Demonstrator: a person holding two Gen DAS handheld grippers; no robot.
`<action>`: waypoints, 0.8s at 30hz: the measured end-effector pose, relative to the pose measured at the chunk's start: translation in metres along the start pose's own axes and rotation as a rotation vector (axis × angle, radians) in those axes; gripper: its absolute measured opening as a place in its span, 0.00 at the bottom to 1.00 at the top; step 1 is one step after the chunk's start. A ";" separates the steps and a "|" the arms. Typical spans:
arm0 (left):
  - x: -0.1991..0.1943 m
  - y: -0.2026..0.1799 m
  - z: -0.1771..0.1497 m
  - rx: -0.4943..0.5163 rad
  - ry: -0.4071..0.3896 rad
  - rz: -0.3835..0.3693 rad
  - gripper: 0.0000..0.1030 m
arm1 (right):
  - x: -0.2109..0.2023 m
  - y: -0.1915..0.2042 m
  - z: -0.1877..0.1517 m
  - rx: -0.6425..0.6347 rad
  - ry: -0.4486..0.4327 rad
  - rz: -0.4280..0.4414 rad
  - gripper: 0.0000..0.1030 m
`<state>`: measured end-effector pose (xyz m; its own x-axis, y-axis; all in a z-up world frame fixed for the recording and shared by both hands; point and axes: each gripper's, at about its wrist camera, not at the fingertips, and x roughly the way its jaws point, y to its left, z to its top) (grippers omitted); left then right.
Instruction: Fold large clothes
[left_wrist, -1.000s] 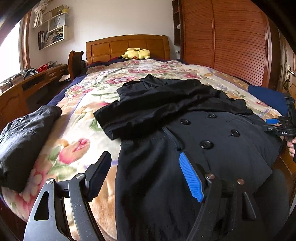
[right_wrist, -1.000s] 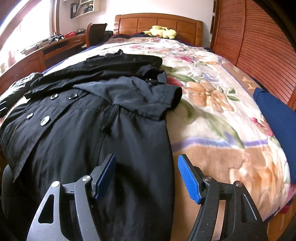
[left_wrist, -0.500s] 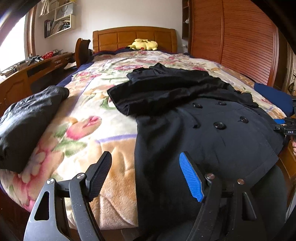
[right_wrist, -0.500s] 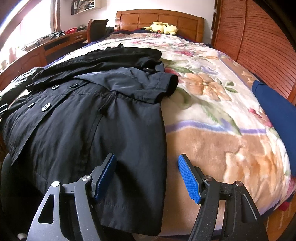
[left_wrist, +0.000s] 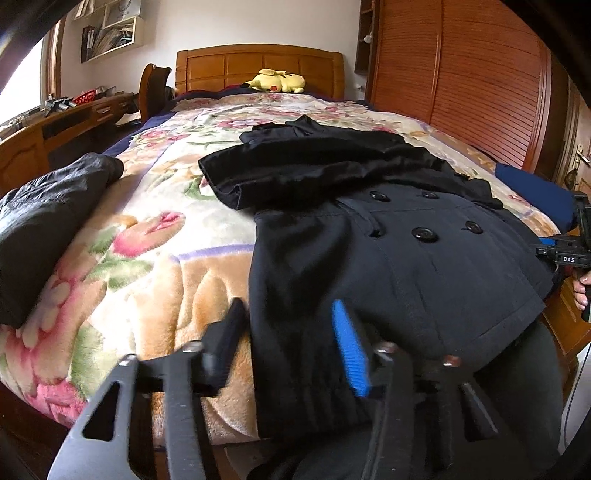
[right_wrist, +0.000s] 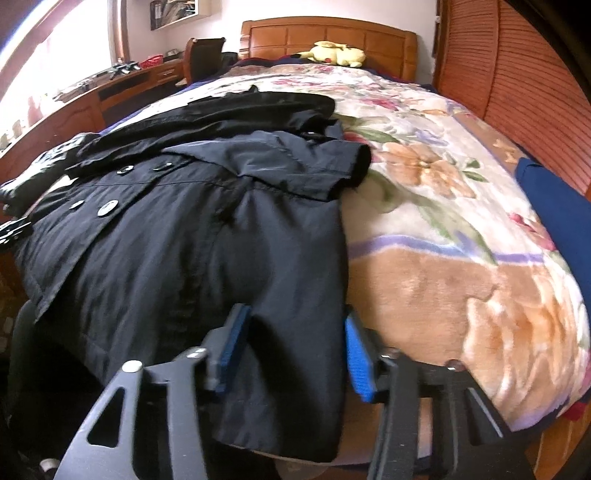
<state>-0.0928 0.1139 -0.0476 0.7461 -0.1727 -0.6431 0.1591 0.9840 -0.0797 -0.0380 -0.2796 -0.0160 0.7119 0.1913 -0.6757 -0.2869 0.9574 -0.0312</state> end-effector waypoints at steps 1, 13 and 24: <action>0.000 -0.001 0.001 0.003 0.001 -0.002 0.35 | 0.000 0.001 0.000 -0.007 0.002 0.006 0.38; -0.026 -0.011 0.016 0.028 -0.061 0.004 0.04 | -0.011 0.017 0.006 -0.030 -0.083 -0.004 0.08; -0.073 -0.031 0.051 0.046 -0.239 -0.007 0.03 | -0.066 0.019 0.017 -0.006 -0.262 -0.002 0.04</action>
<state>-0.1190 0.0936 0.0406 0.8760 -0.1900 -0.4434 0.1898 0.9808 -0.0451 -0.0796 -0.2705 0.0406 0.8539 0.2396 -0.4621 -0.2887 0.9567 -0.0375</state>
